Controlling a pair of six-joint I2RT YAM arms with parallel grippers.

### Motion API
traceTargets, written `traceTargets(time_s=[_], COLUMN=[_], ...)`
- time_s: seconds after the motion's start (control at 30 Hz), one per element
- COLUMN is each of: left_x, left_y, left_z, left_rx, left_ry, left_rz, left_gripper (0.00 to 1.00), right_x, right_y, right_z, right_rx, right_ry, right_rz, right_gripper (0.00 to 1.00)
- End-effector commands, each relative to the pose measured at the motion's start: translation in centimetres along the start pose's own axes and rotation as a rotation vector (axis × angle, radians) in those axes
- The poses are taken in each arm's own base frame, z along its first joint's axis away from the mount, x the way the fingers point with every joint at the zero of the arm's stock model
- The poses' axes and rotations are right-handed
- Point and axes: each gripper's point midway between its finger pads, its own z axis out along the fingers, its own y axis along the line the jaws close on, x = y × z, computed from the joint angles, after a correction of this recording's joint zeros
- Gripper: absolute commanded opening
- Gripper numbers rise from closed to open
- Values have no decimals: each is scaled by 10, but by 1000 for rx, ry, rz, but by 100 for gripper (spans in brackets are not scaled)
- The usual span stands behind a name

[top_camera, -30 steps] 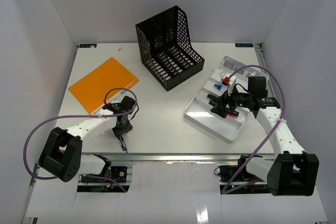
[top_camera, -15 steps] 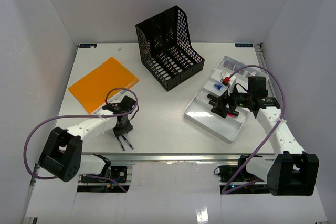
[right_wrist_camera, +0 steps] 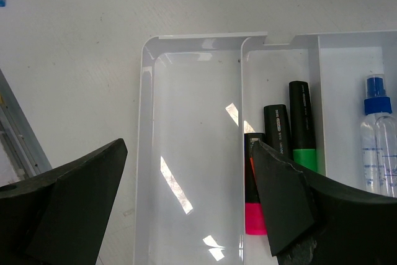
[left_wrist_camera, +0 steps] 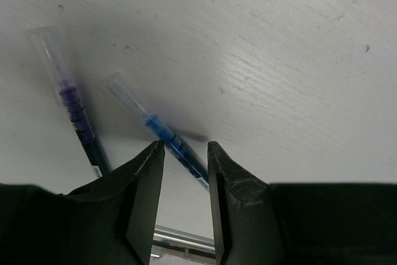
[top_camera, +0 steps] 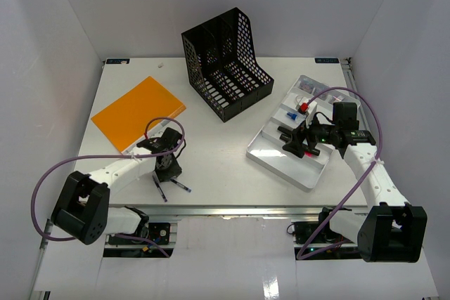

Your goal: Organize the desk

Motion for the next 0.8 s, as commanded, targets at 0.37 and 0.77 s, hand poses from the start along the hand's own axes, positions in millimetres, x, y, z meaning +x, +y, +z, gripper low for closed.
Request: traceTargets(time_s=[0.37,0.77], left_x=[18,16], left_y=[-14,-30], left_z=[-5,16], left_rx=[144,140], left_ry=[60,87], left_rz=[-27,3], left_gripper=[53,16], right_x=[-9,-9], right_y=[2,2], right_z=[-3,-5], right_rx=[-11,-8], right_ry=[-32,-35], right_rz=[-20,-19], right_gripper=[88,88])
